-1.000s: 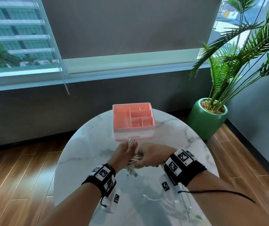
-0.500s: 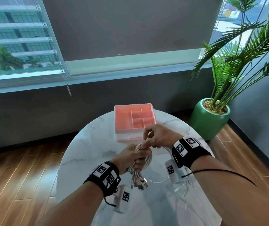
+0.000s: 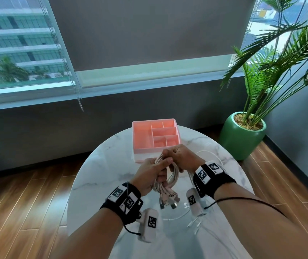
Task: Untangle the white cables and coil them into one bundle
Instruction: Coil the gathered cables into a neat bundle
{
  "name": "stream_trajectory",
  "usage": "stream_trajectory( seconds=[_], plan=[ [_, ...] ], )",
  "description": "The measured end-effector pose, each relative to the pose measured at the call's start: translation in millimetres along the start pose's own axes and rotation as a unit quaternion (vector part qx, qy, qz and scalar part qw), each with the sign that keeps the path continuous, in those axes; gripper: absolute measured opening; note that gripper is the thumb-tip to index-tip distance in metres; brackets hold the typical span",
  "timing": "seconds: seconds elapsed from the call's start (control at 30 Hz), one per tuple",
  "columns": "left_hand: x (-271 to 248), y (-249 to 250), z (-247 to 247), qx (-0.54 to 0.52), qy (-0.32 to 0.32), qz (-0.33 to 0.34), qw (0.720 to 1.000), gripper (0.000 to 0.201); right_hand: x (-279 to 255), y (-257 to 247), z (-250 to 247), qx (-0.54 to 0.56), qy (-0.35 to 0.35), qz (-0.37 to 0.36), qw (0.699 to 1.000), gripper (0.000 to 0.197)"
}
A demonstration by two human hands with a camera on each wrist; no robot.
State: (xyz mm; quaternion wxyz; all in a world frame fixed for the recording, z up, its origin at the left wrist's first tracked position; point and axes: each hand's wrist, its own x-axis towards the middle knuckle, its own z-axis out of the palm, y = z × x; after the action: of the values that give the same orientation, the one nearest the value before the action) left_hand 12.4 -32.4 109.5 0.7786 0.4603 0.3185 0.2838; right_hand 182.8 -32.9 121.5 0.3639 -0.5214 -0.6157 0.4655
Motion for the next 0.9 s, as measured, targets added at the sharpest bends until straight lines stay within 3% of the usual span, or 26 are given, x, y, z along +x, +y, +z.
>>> stream_trajectory(
  seconds=[0.1, 0.2, 0.3, 0.43, 0.6, 0.8, 0.9],
  plan=[
    [-0.9, 4.6, -2.9, -0.048, -0.013, -0.005, 0.999, 0.027, 0.8, 0.2, 5.7, 0.031, 0.053, -0.017, 0.998, 0.062],
    [-1.7, 12.9, -7.0, -0.107, -0.011, -0.005, 0.994, 0.032, -1.1, 13.1, 10.3, 0.050, 0.112, -0.038, 0.992, 0.037],
    [1.6, 23.1, -13.0, -0.117, 0.008, 0.016, 0.993, 0.034, -8.5, 32.2, 18.1, 0.110, 0.137, 0.000, 0.985, 0.038],
    [5.8, 29.4, -17.5, -0.119, 0.024, 0.025, 0.992, 0.032, -14.9, 40.8, 27.6, 0.232, 0.127, 0.045, 0.963, 0.039],
    [7.9, 41.8, -22.5, -0.161, 0.063, 0.048, 0.984, 0.033, -18.2, 44.9, 24.8, 0.240, 0.080, 0.084, 0.964, 0.022],
    [14.9, 46.3, -14.6, -0.165, 0.111, 0.074, 0.977, 0.034, -11.1, 58.9, 49.1, 0.182, 0.143, 0.124, 0.965, 0.028],
    [18.2, 40.6, -13.8, -0.182, 0.134, 0.075, 0.971, 0.034, -15.2, 60.5, 63.6, 0.245, 0.151, 0.146, 0.946, 0.030]
  ],
)
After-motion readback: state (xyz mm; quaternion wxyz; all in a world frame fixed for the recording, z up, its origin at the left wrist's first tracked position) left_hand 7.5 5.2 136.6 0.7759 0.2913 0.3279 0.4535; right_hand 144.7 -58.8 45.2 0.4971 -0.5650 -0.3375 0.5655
